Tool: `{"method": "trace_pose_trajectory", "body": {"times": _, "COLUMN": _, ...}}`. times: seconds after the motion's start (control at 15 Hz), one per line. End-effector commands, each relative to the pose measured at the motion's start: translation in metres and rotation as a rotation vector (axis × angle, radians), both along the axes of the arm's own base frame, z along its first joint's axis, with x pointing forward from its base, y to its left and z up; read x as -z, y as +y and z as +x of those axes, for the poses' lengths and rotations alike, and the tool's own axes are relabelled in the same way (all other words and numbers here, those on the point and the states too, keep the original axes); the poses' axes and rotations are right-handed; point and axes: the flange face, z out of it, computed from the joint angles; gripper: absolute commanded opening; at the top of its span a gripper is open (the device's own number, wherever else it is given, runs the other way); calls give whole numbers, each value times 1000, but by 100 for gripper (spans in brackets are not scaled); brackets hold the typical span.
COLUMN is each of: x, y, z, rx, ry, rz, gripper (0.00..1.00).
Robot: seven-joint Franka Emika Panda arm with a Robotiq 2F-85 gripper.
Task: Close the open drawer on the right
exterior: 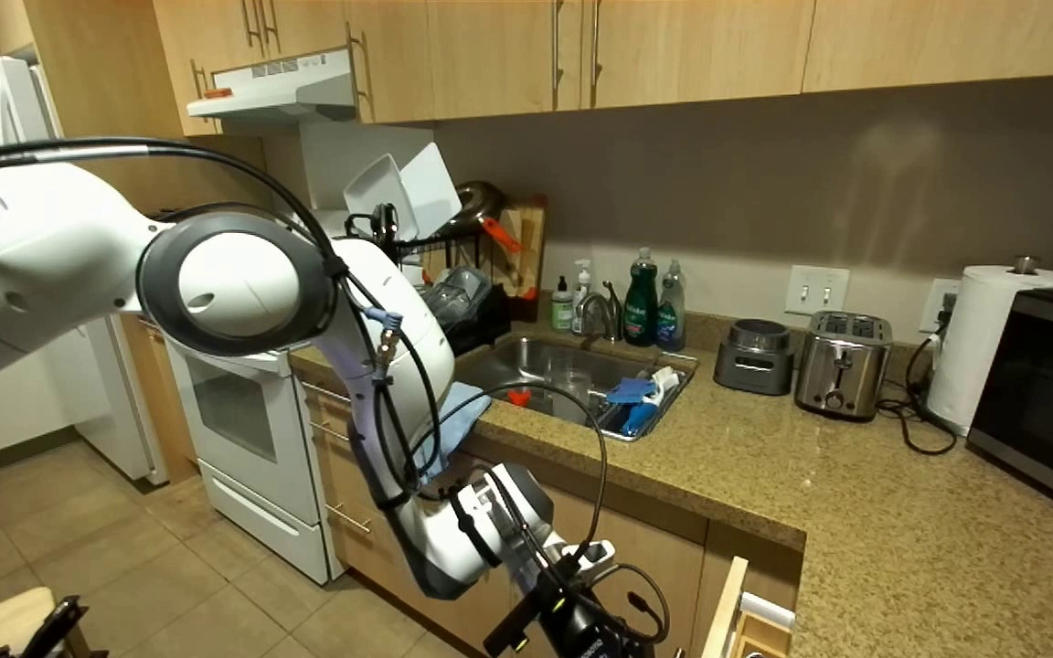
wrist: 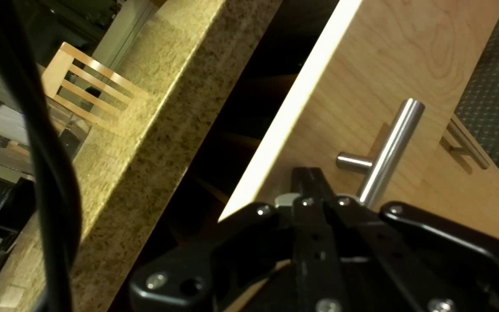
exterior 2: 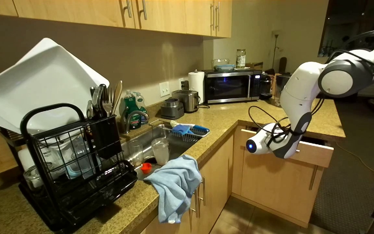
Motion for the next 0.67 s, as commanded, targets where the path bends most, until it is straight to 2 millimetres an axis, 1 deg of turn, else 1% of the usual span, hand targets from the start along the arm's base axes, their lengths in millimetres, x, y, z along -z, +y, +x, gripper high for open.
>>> {"method": "trace_pose_trajectory", "body": {"times": 0.0, "x": -10, "y": -38, "z": -1, "rx": 18, "ry": 7, "rz": -41, "gripper": 0}}
{"method": "trace_pose_trajectory", "body": {"times": 0.47, "x": -27, "y": -100, "z": -16, "rx": 62, "ry": 9, "rz": -128, "gripper": 0}}
{"method": "trace_pose_trajectory", "body": {"times": 0.53, "x": -30, "y": -106, "z": -18, "rx": 70, "ry": 7, "rz": -131, "gripper": 0}}
{"method": "trace_pose_trajectory", "body": {"times": 0.6, "x": -30, "y": -105, "z": -17, "rx": 68, "ry": 3, "rz": -125, "gripper": 0}}
